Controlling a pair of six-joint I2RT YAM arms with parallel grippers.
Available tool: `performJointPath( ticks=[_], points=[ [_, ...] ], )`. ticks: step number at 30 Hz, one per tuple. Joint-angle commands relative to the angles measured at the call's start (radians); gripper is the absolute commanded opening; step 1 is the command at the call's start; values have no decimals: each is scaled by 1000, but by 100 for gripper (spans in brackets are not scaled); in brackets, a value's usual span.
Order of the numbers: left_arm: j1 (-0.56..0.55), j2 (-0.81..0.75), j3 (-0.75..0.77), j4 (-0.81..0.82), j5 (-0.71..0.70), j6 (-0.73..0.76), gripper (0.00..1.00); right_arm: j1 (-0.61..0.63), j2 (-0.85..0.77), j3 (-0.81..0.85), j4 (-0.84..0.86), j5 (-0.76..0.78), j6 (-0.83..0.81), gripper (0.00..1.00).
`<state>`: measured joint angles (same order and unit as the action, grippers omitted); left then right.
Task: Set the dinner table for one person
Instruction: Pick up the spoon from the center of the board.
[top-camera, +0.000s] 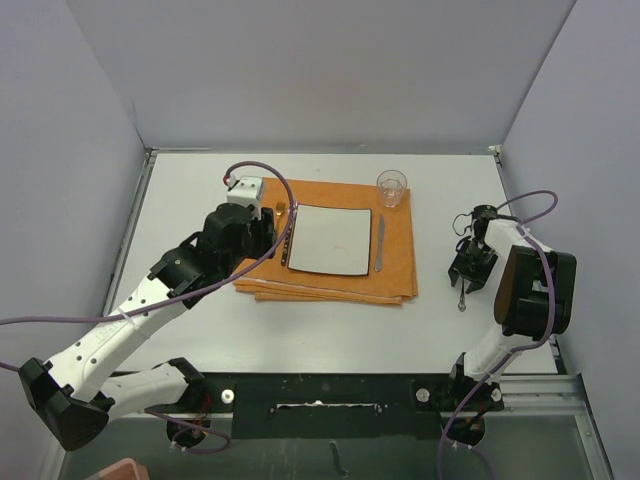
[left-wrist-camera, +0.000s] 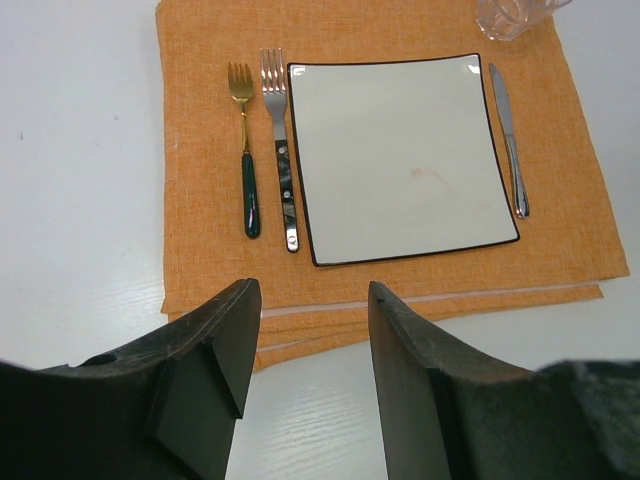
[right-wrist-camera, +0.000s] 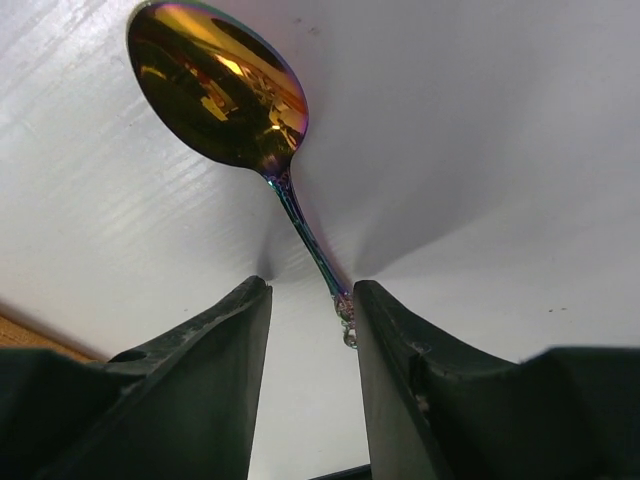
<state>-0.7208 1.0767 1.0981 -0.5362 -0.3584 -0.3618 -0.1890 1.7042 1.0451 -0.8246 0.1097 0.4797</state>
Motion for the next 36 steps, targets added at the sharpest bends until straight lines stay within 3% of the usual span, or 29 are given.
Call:
performJointPath(
  ticks=[1, 10, 15, 22, 36],
  points=[
    [15, -26, 34, 52, 15, 4, 46, 6, 8, 12, 40, -14, 24, 38],
    [33, -47, 40, 37, 24, 7, 46, 13, 50, 0, 76, -34, 51, 22],
    [42, -58, 36, 26, 24, 9, 46, 13, 63, -10, 92, -40, 53, 0],
    [55, -61, 39, 22, 27, 13, 46, 20, 16, -15, 102, -60, 43, 0],
    [56, -25, 11, 18, 28, 11, 46, 116, -254, 110, 113, -145, -38, 0]
  ],
)
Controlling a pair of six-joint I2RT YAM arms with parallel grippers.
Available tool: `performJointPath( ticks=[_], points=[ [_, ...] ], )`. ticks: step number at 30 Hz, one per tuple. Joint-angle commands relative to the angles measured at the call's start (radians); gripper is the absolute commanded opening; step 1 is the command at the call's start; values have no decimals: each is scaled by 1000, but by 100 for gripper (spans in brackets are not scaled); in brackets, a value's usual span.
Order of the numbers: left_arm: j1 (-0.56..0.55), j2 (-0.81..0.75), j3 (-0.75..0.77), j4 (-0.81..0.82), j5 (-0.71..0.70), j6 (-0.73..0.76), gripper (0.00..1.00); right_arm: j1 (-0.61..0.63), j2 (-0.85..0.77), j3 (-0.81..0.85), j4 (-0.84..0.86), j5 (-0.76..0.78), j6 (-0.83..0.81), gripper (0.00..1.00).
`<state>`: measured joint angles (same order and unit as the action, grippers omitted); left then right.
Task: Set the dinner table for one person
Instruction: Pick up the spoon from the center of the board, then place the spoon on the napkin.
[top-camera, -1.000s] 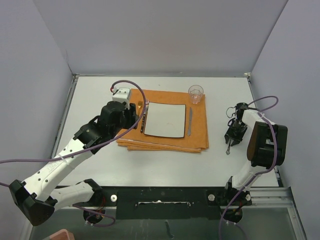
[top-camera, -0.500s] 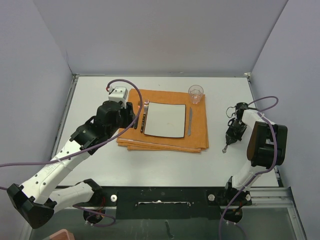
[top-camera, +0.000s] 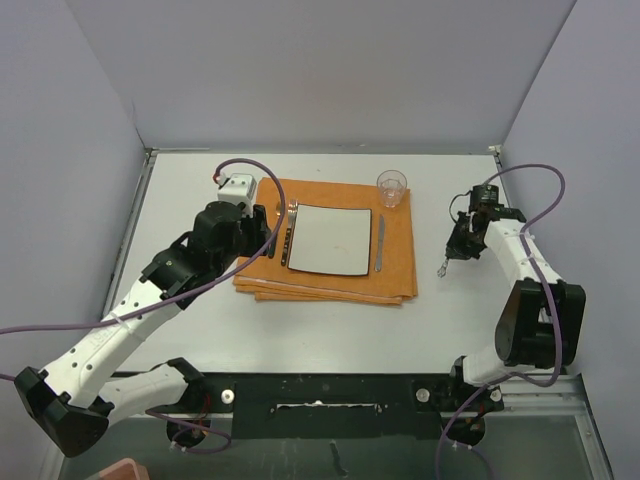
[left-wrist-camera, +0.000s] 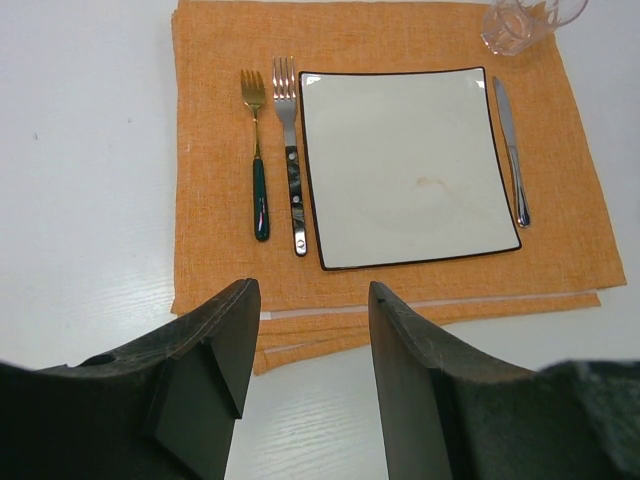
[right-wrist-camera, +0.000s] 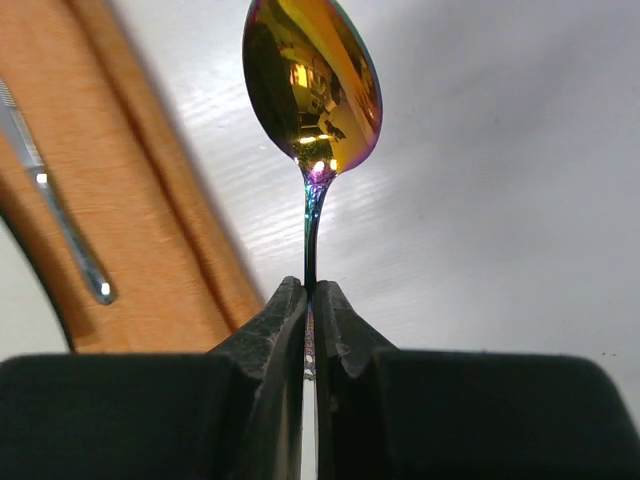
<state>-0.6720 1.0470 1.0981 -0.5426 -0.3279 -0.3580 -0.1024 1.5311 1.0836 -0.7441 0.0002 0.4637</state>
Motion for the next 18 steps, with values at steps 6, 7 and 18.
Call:
performJointPath(
  ticks=[6, 7, 18],
  points=[
    [19, 28, -11, 39, -5, 0, 46, 106, -72, 99, 55, -157, -4, 0],
    [20, 35, -15, 43, -3, -4, 46, 134, -60, 113, 51, -164, -4, 0],
    [27, 75, -28, 47, 14, -27, 46, 329, 107, 284, 7, -160, -44, 0]
  ],
)
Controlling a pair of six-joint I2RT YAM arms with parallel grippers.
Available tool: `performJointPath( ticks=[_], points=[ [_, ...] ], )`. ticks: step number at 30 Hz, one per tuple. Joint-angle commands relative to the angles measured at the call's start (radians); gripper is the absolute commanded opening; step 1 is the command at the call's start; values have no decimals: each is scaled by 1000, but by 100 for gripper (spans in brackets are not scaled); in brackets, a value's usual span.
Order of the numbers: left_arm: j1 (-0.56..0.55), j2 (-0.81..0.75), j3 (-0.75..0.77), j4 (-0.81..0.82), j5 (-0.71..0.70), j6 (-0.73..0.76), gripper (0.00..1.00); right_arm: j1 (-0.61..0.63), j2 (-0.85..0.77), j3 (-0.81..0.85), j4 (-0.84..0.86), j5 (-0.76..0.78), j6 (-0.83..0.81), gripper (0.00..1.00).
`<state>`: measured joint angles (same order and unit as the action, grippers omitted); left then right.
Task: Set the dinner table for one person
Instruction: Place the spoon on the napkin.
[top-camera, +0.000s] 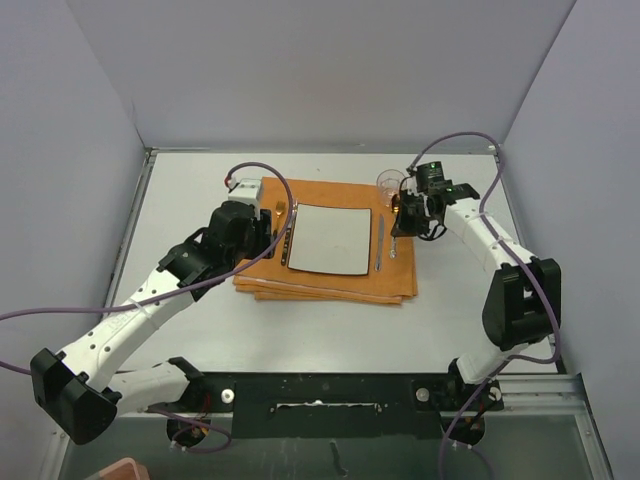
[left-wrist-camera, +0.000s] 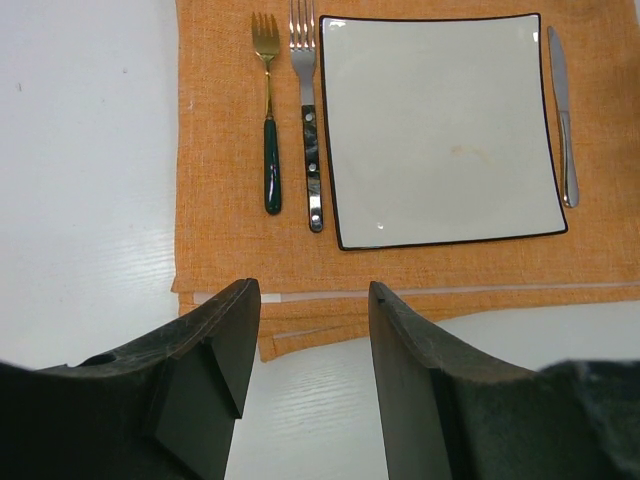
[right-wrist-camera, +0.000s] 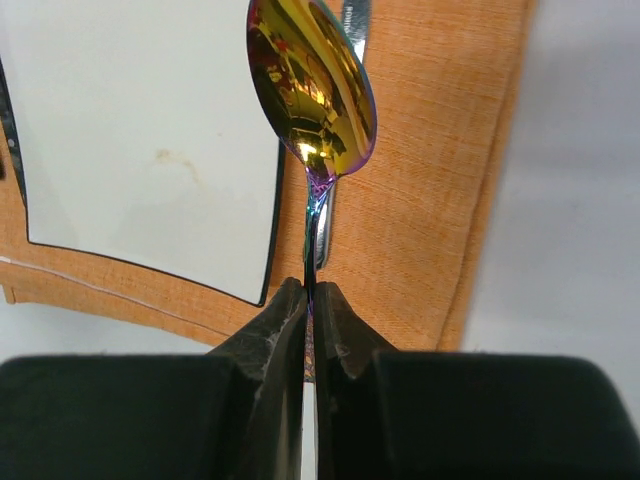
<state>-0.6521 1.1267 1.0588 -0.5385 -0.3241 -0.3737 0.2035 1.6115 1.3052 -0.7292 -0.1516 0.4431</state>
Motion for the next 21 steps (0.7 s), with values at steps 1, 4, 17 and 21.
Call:
performJointPath(
  ticks=[1, 4, 17, 21],
  points=[
    [8, -7, 13, 42, 8, -8, 46, 27, 37, 59, -5, -9, -23, 0],
    [11, -9, 22, 38, 3, 3, 46, 40, 59, 39, 0, 2, -23, 0],
    [26, 8, 49, 45, 5, 13, 46, 55, 145, -41, 56, 20, -16, 0],
    [32, 6, 50, 46, 10, 15, 46, 61, 170, -49, 73, 25, -11, 0]
  ],
)
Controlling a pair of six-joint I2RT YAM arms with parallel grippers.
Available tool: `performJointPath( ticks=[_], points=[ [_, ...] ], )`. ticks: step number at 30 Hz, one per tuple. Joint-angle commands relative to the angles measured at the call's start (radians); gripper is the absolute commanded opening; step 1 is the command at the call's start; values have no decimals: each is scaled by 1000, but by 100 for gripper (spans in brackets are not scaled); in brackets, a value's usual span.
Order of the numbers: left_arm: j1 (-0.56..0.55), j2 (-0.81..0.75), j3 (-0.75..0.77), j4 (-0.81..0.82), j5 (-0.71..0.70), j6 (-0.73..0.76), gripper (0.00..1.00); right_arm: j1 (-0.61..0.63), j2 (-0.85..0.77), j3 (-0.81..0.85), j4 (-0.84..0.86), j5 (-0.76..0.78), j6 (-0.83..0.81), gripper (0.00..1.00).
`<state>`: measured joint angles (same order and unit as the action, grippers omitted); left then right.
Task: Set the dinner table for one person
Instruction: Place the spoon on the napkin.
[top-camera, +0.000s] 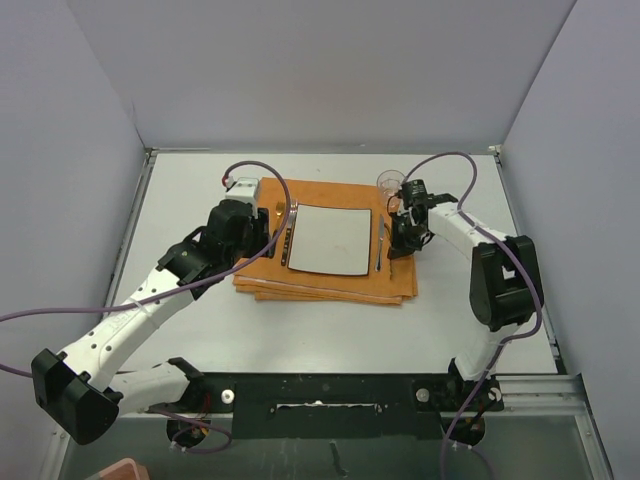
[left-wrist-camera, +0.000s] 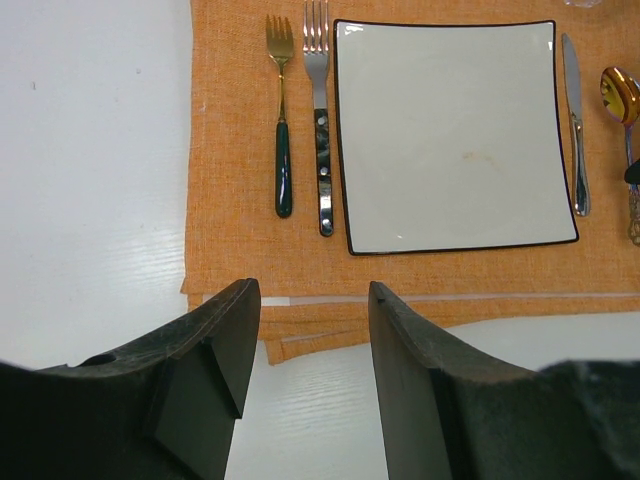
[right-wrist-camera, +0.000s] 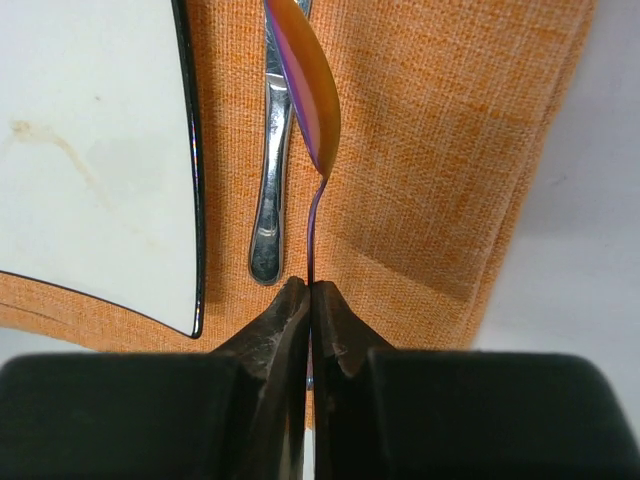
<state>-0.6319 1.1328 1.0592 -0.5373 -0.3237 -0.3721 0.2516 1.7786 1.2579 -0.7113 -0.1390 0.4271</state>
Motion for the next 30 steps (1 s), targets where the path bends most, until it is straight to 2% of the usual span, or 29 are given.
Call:
performJointPath(
  ticks=[1, 30],
  points=[
    [11, -3, 50, 45, 9, 13, 46, 14, 9, -3, 58, 14, 5, 0],
    [28, 4, 50, 36, 21, 37, 46, -53, 170, 144, 96, 26, 55, 0]
  ],
)
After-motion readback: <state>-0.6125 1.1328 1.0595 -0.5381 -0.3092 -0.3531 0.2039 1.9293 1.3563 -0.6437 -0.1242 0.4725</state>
